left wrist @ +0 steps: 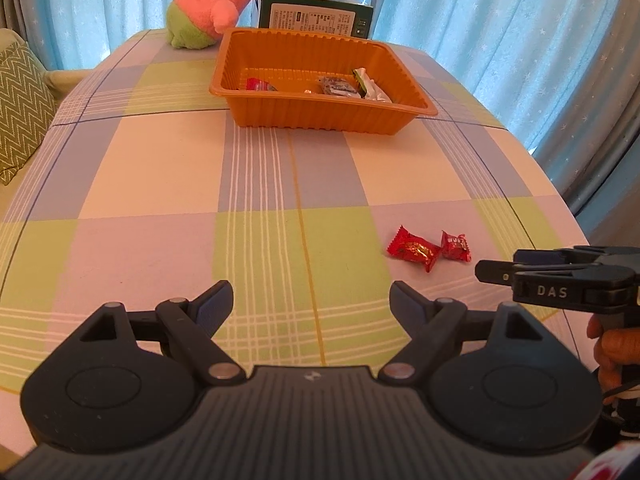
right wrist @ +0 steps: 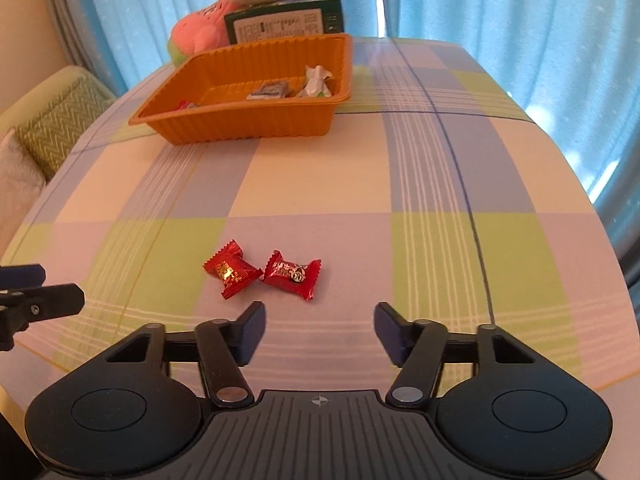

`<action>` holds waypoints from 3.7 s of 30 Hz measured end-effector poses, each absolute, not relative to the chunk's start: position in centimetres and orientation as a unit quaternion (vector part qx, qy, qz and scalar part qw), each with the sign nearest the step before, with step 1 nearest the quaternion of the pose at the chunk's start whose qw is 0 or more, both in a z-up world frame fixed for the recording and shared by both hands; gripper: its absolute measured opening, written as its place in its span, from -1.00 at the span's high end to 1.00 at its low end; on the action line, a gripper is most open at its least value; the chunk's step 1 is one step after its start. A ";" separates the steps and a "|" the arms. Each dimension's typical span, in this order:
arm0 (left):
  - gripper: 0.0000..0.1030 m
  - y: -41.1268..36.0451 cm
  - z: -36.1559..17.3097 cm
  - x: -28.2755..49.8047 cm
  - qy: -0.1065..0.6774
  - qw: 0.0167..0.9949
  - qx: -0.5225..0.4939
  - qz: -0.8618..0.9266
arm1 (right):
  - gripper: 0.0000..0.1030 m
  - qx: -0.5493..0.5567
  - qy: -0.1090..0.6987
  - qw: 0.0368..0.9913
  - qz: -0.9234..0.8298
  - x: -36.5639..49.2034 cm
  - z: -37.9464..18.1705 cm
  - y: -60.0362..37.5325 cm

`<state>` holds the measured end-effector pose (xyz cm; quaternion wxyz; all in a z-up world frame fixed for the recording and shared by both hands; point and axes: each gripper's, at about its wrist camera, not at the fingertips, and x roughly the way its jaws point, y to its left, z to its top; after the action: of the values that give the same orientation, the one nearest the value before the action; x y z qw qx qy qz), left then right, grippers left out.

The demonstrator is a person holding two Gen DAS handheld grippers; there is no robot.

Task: Organize snacks
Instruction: 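Lower the right tool onto a red candy and close it, then grasp the other red candy with the left tool while the right tool holds its candy, then carry both red candies over the orange tray with both tools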

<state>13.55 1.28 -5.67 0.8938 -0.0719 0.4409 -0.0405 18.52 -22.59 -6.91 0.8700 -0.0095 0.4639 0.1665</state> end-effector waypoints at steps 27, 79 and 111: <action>-0.62 1.5 -8.3 15.7 0.452 0.886 -0.087 -0.055 | 0.70 -0.059 0.448 0.862 0.230 21.6 -8.4 -19.3; 0.63 -2.9 -8.0 16.6 0.455 0.880 0.000 -0.135 | 0.70 0.073 0.461 0.862 0.196 18.0 -6.7 -21.4; 0.63 1.2 -3.1 10.6 0.422 0.901 -0.068 -0.078 | 0.70 0.047 0.440 0.869 0.220 13.0 -2.5 -18.4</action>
<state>10.57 1.16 -3.13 0.9008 -0.0680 0.4216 -0.0782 13.01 -18.44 -2.51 0.8694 0.0474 0.4400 0.2199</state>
